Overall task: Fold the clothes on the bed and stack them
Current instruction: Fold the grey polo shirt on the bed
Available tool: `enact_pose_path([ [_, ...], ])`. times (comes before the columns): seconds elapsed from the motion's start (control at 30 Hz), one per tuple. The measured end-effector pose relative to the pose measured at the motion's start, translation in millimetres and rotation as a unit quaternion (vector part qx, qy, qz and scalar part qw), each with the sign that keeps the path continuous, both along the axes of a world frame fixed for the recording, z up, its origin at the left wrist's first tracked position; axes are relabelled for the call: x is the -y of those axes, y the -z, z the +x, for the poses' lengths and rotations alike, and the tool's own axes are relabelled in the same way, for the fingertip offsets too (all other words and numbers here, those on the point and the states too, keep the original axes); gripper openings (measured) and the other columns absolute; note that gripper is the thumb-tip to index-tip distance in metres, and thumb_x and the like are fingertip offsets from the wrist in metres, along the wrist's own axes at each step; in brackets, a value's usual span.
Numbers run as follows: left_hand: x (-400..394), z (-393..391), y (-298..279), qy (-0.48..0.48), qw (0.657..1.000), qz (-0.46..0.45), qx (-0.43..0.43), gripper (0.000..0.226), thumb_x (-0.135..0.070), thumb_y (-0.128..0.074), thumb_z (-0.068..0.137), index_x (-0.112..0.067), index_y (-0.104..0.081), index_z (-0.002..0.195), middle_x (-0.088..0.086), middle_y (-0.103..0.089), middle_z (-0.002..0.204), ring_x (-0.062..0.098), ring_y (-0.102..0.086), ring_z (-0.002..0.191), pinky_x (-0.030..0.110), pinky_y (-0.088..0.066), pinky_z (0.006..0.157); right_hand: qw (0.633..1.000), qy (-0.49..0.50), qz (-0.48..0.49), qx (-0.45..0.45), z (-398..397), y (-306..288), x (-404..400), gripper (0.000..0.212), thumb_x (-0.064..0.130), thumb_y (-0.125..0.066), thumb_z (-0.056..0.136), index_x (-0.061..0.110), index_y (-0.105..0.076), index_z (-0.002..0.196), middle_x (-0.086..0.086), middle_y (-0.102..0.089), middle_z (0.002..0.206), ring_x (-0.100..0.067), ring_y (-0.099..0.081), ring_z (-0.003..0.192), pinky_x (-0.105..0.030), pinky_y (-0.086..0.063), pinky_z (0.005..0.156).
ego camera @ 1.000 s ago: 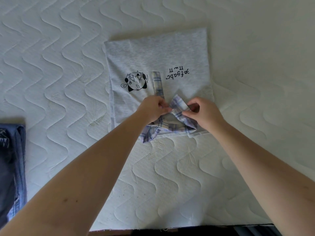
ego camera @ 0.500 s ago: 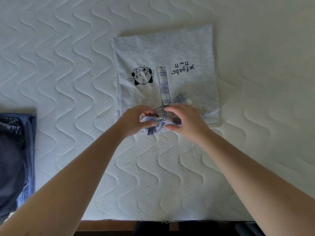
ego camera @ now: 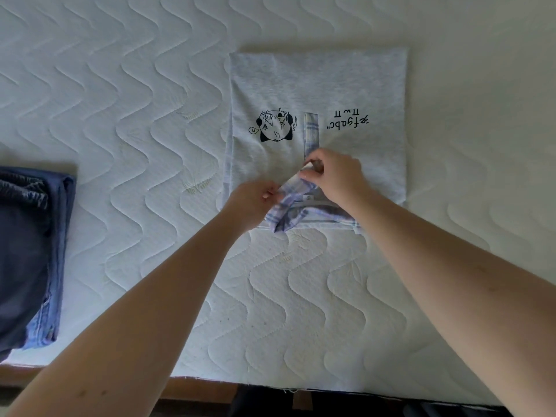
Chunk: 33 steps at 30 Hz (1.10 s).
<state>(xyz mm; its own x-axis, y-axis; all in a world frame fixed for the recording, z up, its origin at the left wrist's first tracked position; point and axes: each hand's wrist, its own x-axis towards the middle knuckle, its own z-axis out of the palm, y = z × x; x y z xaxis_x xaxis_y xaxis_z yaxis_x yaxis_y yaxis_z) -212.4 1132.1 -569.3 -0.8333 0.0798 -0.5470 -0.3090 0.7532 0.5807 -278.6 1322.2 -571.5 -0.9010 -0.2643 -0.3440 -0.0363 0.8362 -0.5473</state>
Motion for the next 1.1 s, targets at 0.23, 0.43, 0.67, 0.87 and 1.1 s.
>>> enact_pose_path([
  [0.23, -9.7, -10.4, -4.1, -0.118, 0.992, -0.037, -0.030, 0.018, -0.034, -0.059, 0.095, -0.024, -0.055, 0.109, -0.009, -0.057, 0.082, 0.014, -0.058, 0.077, 0.029, -0.044, 0.065, 0.997, 0.032, 0.033, -0.054, 8.0, -0.3, -13.6, 0.040, 0.040, -0.069, 0.085, 0.022, -0.059, 0.119, 0.000, -0.061, 0.105, -0.021, -0.058, 0.098, -0.035, -0.038, 0.087],
  [0.43, -27.2, 20.8, -11.9, -0.052, 0.972, -0.103, -0.206, 0.020, -0.025, -0.062, 0.092, -0.009, -0.058, 0.105, 0.009, -0.056, 0.103, 0.028, -0.055, 0.095, 0.042, -0.047, 0.085, 0.990, 0.106, 0.051, -0.075, 47.9, -15.6, -65.8, 0.020, 0.028, -0.060, 0.093, 0.014, -0.065, 0.106, -0.002, -0.055, 0.090, -0.024, -0.059, 0.081, -0.031, -0.042, 0.070],
  [0.67, -46.1, 55.2, 3.0, 0.014, 0.971, -0.181, -0.156, 0.037, -0.037, -0.056, 0.096, -0.012, -0.060, 0.123, 0.007, -0.060, 0.120, 0.030, -0.053, 0.110, 0.045, -0.045, 0.092, 0.989, 0.105, 0.095, -0.036, 99.1, -10.9, -74.1, 0.024, 0.032, -0.064, 0.090, 0.010, -0.063, 0.101, -0.012, -0.059, 0.097, -0.033, -0.059, 0.083, -0.037, -0.044, 0.067],
  [0.87, -52.9, 56.6, 2.3, -0.049, 0.984, -0.129, -0.112, 0.043, -0.003, -0.053, 0.090, -0.008, -0.051, 0.133, 0.011, -0.051, 0.133, 0.029, -0.041, 0.124, 0.040, -0.037, 0.106, 0.989, 0.111, 0.100, -0.015, 103.5, -5.5, -66.3, 0.017, 0.017, -0.058, 0.090, 0.008, -0.056, 0.103, -0.013, -0.058, 0.098, -0.032, -0.057, 0.087, -0.032, -0.035, 0.063],
  [1.1, -36.1, 40.4, -20.5, -0.084, 0.979, -0.072, -0.172, 0.042, 0.002, -0.045, 0.089, -0.008, -0.060, 0.127, 0.010, -0.061, 0.122, 0.027, -0.053, 0.115, 0.036, -0.043, 0.101, 0.983, 0.172, 0.028, -0.052, 90.6, -17.6, -66.1, 0.020, 0.005, -0.048, 0.089, 0.007, -0.061, 0.105, -0.014, -0.062, 0.096, -0.030, -0.057, 0.086, -0.030, -0.031, 0.065],
])
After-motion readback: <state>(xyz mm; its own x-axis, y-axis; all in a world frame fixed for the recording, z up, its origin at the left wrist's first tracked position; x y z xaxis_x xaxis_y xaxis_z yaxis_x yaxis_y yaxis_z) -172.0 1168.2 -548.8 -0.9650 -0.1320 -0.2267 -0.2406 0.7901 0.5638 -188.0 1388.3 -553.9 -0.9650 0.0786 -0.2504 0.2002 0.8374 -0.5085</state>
